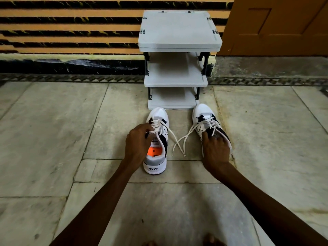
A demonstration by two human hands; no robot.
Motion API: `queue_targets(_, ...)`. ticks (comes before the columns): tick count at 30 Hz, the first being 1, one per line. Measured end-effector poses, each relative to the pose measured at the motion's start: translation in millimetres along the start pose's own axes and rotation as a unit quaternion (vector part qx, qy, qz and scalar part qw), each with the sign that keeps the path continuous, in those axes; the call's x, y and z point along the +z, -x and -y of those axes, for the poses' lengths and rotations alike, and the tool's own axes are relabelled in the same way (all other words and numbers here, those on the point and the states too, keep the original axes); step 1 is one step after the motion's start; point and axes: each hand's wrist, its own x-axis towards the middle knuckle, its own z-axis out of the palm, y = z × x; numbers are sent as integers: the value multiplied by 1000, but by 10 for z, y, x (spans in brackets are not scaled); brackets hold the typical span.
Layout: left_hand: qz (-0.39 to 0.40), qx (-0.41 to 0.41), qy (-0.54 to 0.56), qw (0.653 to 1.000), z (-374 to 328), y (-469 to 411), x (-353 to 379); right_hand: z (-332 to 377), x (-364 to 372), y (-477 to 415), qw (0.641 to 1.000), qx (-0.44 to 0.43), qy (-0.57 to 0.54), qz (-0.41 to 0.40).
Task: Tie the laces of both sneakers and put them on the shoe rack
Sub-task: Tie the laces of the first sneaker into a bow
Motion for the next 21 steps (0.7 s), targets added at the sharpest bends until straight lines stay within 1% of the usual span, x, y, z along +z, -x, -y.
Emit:
queue_targets(4,-2,-41,-3,999,-50,-3,32,32,-42,10,1000,-12,0,7)
queue_targets(7,-11,-56,-12,998,-82,4,47,76,-125,39,999,9,26,-30)
queue_targets(9,-6,-67,-3,998,-84,8,52,130,-205,29,999,10,13,-50)
queue_targets(11,-2,-82,17,996,-90,-4,53,180,-268,-37,997,-5,-56,-60)
queue_targets(13,1,-113,47,992,-112,-46,35,238,-305,-152,980,-29,-194,-40)
queue_targets(15,-1,-153,104,983,-108,-115,19,346,-298,-269,938,-46,-343,34)
queue_targets(16,-2,-170,130,977,-111,-140,9,412,-287,-305,918,-47,-390,62)
queue_targets(18,0,-197,188,962,-98,-179,-11,569,-271,-363,897,-36,-433,81)
queue_targets(21,3,-208,241,948,-96,-209,-14,787,-244,-418,887,-3,-456,73)
